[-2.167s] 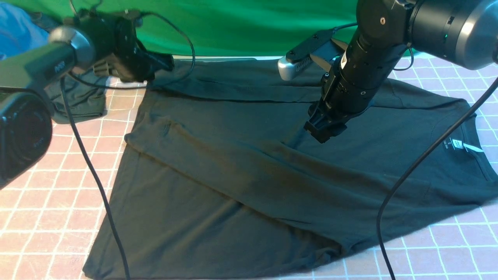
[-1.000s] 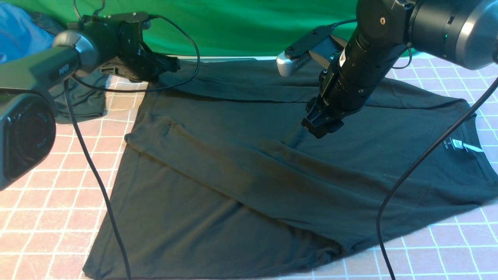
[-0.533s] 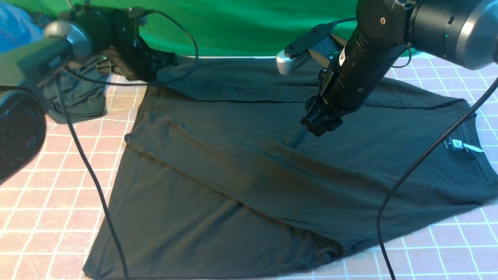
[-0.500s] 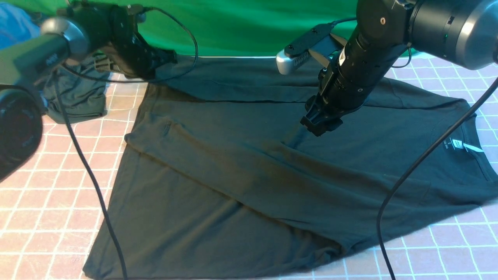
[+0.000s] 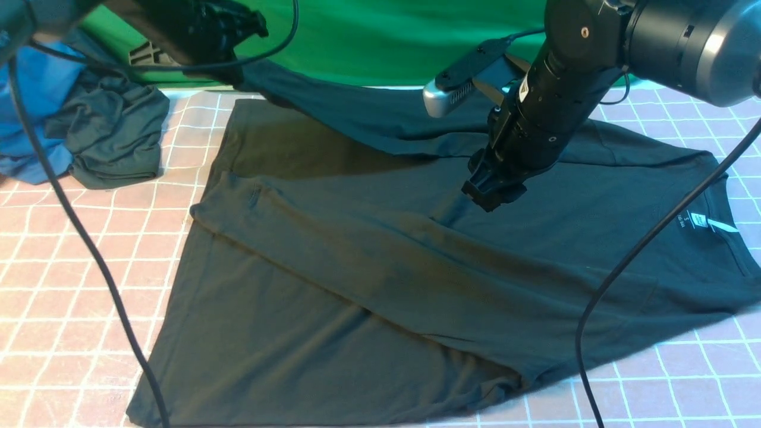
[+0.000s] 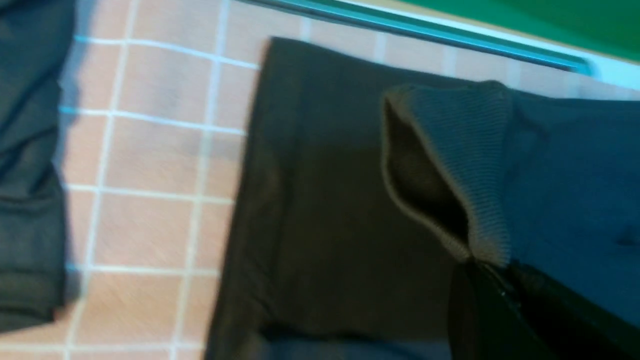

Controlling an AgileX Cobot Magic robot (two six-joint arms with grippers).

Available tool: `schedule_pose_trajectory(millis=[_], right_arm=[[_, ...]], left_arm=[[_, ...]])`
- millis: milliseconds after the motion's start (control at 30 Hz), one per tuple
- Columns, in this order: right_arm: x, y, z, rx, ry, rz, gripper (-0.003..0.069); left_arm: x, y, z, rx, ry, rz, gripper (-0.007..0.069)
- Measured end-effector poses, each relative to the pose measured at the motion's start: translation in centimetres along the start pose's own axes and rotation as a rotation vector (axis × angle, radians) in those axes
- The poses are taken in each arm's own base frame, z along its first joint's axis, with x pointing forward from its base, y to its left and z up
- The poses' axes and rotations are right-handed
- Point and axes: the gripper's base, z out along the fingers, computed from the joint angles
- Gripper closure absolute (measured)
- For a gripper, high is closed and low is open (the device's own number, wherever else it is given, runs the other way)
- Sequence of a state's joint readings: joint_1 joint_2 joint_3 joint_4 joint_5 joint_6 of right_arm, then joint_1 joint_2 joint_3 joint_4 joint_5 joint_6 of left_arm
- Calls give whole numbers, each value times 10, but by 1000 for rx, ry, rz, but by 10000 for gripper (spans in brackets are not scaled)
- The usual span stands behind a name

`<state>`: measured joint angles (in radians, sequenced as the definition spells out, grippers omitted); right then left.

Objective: Fold a long-sleeved shirt over a pink coffee tablecloth.
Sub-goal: 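Fold the left side of the dark shirt inward over its body with the left gripper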

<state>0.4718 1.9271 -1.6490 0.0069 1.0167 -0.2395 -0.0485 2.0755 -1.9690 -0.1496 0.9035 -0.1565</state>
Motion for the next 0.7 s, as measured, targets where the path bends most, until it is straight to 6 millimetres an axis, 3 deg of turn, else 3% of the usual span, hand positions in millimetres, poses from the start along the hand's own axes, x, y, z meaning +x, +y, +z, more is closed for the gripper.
schedule_pose_trajectory(millis=[167, 433, 700], right_arm=[[2, -1, 0, 12, 23, -10, 232], [7, -6, -4, 70, 72, -49, 232], [17, -30, -11, 93, 99, 6, 232]], left_arm=[[-3, -9, -33, 54, -6, -20, 593], [3, -18, -64, 105, 51, -48, 593], [13, -22, -92, 106, 142, -43, 593]])
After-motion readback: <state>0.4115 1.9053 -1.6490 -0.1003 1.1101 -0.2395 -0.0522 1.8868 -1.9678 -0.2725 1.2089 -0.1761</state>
